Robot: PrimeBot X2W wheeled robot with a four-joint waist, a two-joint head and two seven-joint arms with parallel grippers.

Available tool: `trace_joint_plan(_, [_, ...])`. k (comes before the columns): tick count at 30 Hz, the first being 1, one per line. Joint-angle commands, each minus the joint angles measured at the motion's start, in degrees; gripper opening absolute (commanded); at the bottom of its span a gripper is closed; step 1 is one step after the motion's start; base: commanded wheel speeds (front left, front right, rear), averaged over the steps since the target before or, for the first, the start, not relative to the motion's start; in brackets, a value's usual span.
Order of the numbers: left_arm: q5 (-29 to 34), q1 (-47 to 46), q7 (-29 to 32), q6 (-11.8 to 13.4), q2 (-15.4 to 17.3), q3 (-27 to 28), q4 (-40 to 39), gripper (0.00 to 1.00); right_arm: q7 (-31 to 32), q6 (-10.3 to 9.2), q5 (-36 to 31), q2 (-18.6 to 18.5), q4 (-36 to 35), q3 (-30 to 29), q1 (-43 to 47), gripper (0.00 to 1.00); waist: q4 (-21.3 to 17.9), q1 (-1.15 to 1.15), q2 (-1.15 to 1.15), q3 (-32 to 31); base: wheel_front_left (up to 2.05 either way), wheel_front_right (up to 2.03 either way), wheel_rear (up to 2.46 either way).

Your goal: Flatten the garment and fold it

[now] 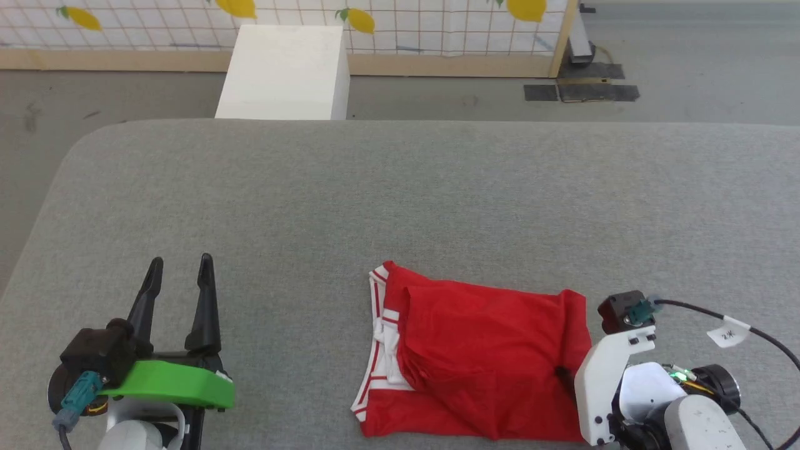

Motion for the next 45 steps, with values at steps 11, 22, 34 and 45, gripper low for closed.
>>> trace_joint_plan(11, [0.6, -0.5, -0.3, -0.3, -0.3, 0.4, 0.4, 1.0, -0.9, -0.09, -0.2, 0.1, 6.8, 2.8, -2.7, 0.0, 0.8, 0.0, 0.0, 0.3, 0.0, 0.0, 0.0])
trace_joint_plan(22, [-0.3, 1.3, -0.3, 0.7, -1.0, 4.0, -3.4, 1.0, 4.2, -0.09, 6.9, -14.4, -2.2, 21.1, -14.0, 0.0, -12.9, 0.0, 0.0, 2.0, 0.0, 0.0, 0.0])
trace_joint_plan(34, [0.7, -0.5, -0.1, 1.0, 0.8, 5.6, -6.3, 1.0, 4.2, -0.09, 12.2, -24.6, -0.9, 18.9, -27.7, 0.0, -26.7, 0.0, 0.0, 9.0, 0.0, 0.0, 0.0])
trace_joint_plan(45, [1.3, -2.9, 4.8, 1.6, 6.5, 8.3, -13.3, 1.0, -0.8, -0.09, 6.4, -29.6, 4.6, 3.8, -30.9, 0.0, -25.2, 0.0, 0.0, 21.7, 0.0, 0.0, 0.0])
